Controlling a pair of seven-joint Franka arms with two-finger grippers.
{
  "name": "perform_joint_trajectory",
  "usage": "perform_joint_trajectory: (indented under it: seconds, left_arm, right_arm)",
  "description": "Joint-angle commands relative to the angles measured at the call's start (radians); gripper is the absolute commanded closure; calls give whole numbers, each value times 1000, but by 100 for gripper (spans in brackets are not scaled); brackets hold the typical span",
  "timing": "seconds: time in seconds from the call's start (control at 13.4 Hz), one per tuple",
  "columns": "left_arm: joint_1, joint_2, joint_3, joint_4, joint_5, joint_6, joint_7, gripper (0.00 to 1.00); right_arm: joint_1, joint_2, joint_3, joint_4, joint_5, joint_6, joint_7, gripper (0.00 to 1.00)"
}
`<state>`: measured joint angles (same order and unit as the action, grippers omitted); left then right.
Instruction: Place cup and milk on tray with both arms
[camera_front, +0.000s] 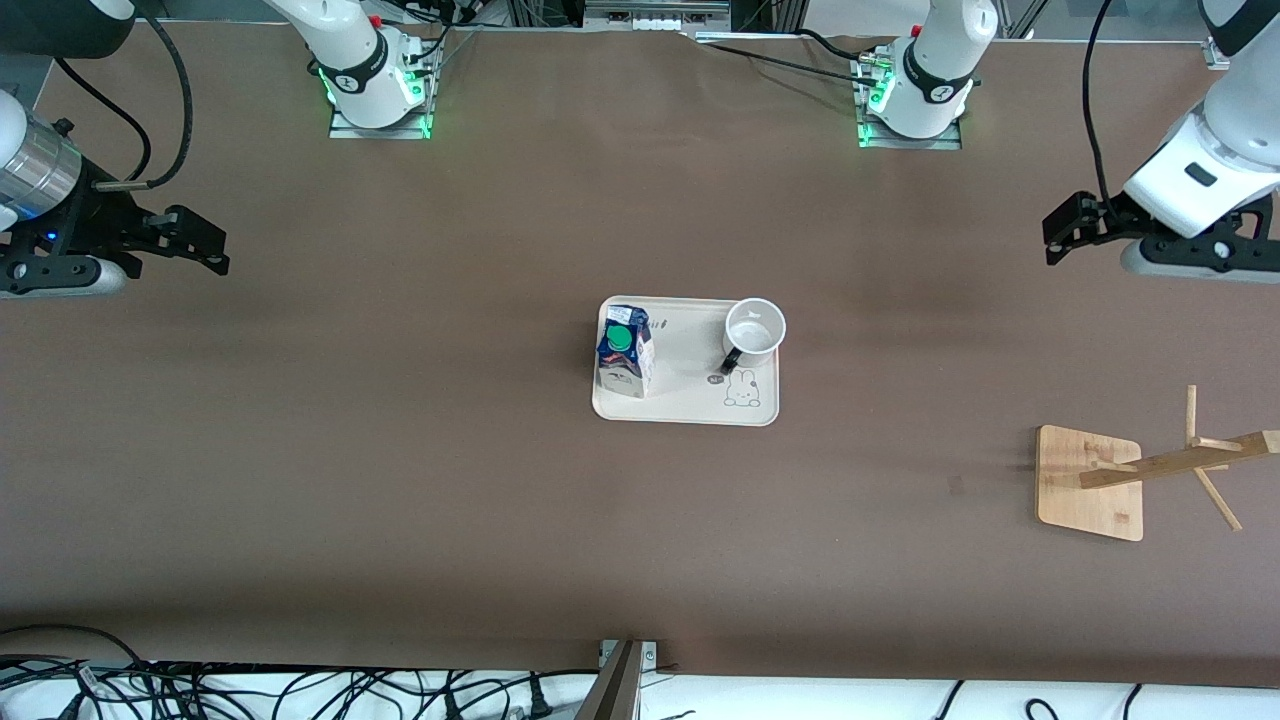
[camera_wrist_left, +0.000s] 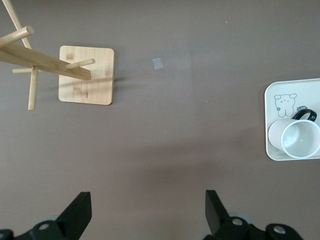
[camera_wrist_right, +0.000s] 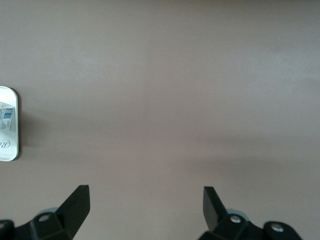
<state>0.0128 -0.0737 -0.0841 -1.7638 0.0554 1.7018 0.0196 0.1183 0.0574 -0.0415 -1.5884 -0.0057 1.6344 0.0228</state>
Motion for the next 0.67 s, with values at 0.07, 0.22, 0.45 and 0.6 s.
perform_joint_trajectory:
  seconds: [0.07,0.22,0.45,0.6]
  left_arm:
    - [-21,-35,38,-30,-85,21,77,0]
    - [-14,-29,40,-23,-85,-7,88,0]
    - [-14,25,24,76,-82,-108,86,0]
    - [-17,28,9,86,-53,-116,73,0]
  right_arm:
    - [-8,-7,6,10,-2,-19,-12,0]
    - [-8,-5,6,10,-2,-19,-12,0]
    - [-8,-5,6,10,-2,-19,-12,0]
    - [-8,-5,6,10,-2,-19,-12,0]
